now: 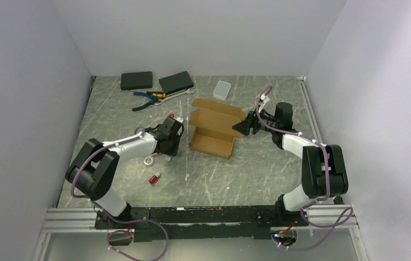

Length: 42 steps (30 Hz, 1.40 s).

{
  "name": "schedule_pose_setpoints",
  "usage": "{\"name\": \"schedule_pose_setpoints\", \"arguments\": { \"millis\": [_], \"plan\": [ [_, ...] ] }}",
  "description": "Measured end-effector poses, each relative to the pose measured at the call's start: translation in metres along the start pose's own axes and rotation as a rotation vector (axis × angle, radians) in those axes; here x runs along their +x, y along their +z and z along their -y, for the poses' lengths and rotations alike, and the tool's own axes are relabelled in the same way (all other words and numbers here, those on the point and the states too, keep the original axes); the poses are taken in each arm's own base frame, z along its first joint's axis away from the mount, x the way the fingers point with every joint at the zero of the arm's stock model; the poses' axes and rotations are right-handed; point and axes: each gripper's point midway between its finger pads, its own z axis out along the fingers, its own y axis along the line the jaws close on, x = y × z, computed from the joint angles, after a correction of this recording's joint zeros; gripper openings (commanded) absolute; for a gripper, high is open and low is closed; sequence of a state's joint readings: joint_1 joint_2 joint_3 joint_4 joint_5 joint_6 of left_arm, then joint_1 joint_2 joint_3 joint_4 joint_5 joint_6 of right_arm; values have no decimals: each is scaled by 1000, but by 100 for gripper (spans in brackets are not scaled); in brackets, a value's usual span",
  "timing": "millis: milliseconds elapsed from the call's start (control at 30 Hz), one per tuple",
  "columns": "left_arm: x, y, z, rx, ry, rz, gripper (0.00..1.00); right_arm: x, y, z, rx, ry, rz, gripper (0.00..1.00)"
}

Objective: Fold the paper box

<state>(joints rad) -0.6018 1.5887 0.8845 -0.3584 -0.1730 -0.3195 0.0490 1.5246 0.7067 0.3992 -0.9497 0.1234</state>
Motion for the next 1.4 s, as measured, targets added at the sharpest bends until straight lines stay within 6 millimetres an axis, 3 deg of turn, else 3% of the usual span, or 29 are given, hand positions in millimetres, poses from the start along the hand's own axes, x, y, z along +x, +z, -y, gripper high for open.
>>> {"name": "schedule_pose_setpoints", "arguments": {
  "millis": [233,400,600,800,967,1233,1400],
  "plan": [
    [6,1,8,43,-20,-29,35,0,0,0,-1,1,0,61],
    [8,1,13,68,-39,-37,0,0,-1,0,0,1,1,61],
    [10,-7,16,96,-73,-13,0,-1,-2,2,4,3,3,62],
    [-9,-46,26,210,-139,146,0,-3,-3,4,9,2,7,62],
    [-27,-72,47,372,-210,287,0,-4,-3,3,5,0,8,62],
    [-49,-82,77,560,-325,360,0,-5,-3,1,-7,-2,9,62],
    [-62,-69,92,591,-385,307,0,-5,-4,2,-5,-1,10,62]
  ]
}}
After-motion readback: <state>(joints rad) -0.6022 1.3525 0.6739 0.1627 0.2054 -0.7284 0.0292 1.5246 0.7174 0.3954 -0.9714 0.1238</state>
